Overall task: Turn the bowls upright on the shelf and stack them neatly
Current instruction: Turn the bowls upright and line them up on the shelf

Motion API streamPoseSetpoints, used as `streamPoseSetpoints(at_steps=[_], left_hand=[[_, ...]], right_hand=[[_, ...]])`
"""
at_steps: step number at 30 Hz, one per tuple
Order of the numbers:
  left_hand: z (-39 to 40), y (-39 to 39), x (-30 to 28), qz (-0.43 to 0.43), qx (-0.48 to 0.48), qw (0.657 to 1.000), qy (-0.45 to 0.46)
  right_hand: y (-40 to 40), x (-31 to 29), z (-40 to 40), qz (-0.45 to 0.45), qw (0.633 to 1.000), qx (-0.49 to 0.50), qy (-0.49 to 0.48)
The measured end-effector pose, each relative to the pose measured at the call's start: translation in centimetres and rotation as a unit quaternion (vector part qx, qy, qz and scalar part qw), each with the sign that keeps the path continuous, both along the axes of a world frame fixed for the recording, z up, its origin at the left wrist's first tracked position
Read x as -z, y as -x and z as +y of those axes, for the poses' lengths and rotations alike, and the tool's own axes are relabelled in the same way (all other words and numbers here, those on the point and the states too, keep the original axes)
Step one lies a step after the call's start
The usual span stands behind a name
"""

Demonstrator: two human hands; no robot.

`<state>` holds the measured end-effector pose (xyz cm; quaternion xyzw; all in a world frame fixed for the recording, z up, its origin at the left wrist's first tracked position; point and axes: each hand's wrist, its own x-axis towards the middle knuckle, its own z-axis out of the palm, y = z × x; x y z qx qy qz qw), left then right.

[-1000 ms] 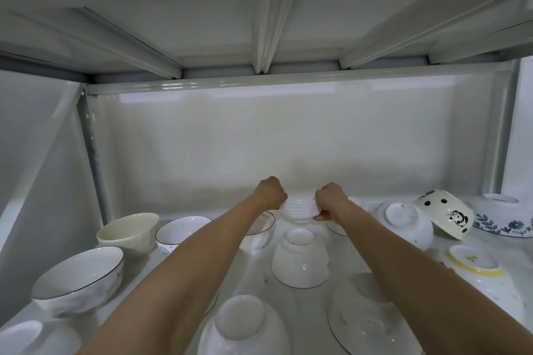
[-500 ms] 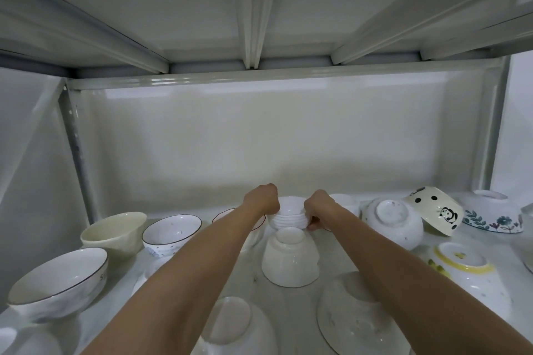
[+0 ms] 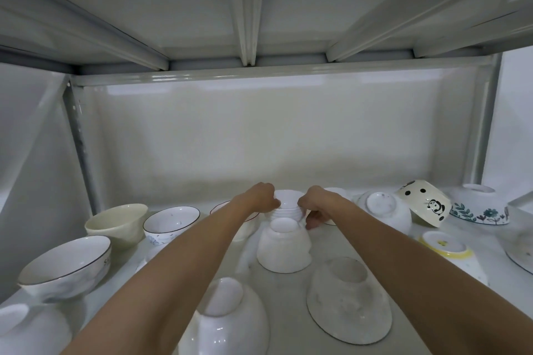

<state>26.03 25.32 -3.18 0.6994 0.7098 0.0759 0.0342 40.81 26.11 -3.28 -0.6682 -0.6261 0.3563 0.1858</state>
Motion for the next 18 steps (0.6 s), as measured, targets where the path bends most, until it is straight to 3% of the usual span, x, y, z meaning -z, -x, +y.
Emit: streamPoseSetpoints(at_steps=[13,18], left_hand=[[-4.6,0.8,-0.9,-0.041,0.084,0.988,-0.122],[-6.6,0.4,-1.4,-0.104,0.076,0.991,-0.045]], right_hand=[[-1.1,-0.5,-2.6,-0.026,0.998,-0.051,0.004],[-1.1,-0.9,-3.9,-0.050,0.993,-0.084,0.074]])
